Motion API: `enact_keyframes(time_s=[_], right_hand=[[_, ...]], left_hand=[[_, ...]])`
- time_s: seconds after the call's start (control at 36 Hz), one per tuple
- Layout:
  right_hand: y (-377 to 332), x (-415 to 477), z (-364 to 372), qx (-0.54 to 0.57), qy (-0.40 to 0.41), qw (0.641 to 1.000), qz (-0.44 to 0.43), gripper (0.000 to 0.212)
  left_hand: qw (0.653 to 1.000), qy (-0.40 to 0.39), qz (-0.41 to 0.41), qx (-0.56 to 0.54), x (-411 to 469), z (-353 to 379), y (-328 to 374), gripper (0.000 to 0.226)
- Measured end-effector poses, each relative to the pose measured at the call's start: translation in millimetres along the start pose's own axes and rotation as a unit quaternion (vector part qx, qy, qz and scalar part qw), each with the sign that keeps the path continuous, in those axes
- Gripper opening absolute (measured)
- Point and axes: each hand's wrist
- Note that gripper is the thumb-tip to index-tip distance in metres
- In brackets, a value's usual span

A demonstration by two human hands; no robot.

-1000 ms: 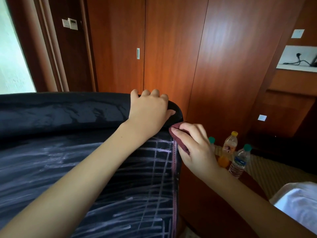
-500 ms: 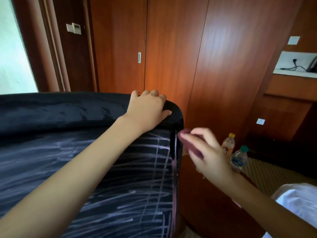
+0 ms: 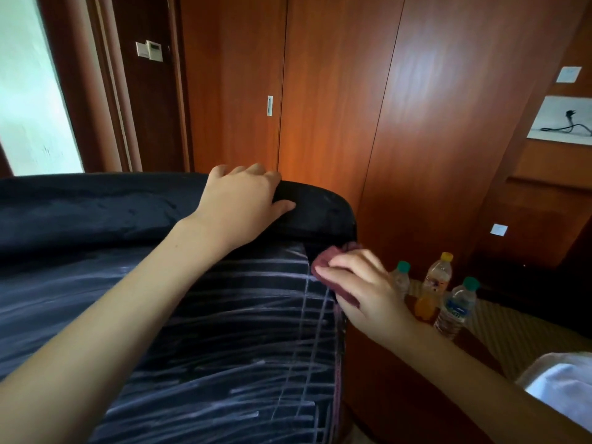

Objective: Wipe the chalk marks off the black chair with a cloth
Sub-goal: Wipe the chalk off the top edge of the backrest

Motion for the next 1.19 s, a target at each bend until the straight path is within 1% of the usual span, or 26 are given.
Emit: enact_keyframes(time_s=[0.08, 0.17, 0.22, 0.31, 0.36, 0.42, 0.47, 0.53, 0.58, 0.64, 0.72, 0.89, 1.0, 1.06, 1.14, 1.19], right_hand=[[0, -23, 4, 0.007, -0.021, 1.000, 0.020, 0.025], [-2, -23, -8, -0.002, -0.024, 1.000, 0.009, 0.023], [-4, -14, -19, -0.009, 0.006, 1.000, 0.001, 0.022], [-5, 14, -36, -0.014, 0.098, 0.995, 0.003, 0.021], [-7, 37, -40, -0.015, 0.115, 0.993, -0.024, 0.022], [-10, 55, -35, -0.017, 0.088, 0.994, -0.064, 0.020], [-11, 60, -20, -0.029, 0.046, 0.995, -0.078, 0.021], [-10, 57, -5, -0.032, 0.031, 0.997, -0.069, 0.023], [-6, 51, 2, -0.034, 0.045, 0.997, -0.057, 0.023], [-2, 47, 1, -0.045, 0.051, 0.996, -0.061, 0.022], [-1, 37, -2, -0.058, 0.038, 0.995, -0.071, 0.022], [-1, -16, -2, -0.067, -0.040, 0.996, -0.045, 0.022], [-7, -23, -23, -0.095, -0.089, 0.989, -0.073, 0.023], [-10, -7, -37, -0.100, -0.074, 0.989, -0.078, 0.023], [-18, 32, -52, -0.062, -0.019, 0.996, -0.068, 0.024], [-24, 58, -53, -0.059, -0.014, 0.995, -0.081, 0.022]], left_hand=[[1.000, 0.011, 0.002, 0.004, -1, 1, 0, 0.050], [1.000, 0.022, 0.005, -0.003, -1, 0, 2, 0.049], [1.000, 0.029, 0.007, -0.007, -2, 0, 1, 0.049], [0.999, 0.034, 0.007, -0.011, -3, 1, -1, 0.050], [0.999, 0.030, 0.010, -0.010, -2, 0, -1, 0.050], [0.999, 0.024, 0.015, -0.014, 0, -1, -2, 0.051], [0.999, 0.020, 0.019, -0.021, 1, -1, -5, 0.052], [0.999, 0.020, 0.024, -0.020, 2, 0, -8, 0.050], [0.999, 0.020, 0.027, -0.017, 3, 2, -9, 0.049], [0.999, 0.018, 0.027, -0.015, 3, 2, -8, 0.048], [0.999, 0.018, 0.029, -0.013, 2, 2, -8, 0.047], [1.000, 0.012, 0.021, -0.018, -6, 2, -7, 0.050], [1.000, 0.009, 0.013, -0.027, -10, -1, -5, 0.050], [0.999, 0.007, 0.013, -0.030, -10, -1, -4, 0.051], [0.999, 0.002, 0.011, -0.037, -10, -2, -4, 0.051], [0.999, 0.001, 0.012, -0.039, -10, -3, -5, 0.049]])
Point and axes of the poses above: each hand's wrist, its own x-axis towards the middle knuckle, its own z-axis out of the palm, y = z × x, and after that the axes turned 11 degrees about -y, right-handed
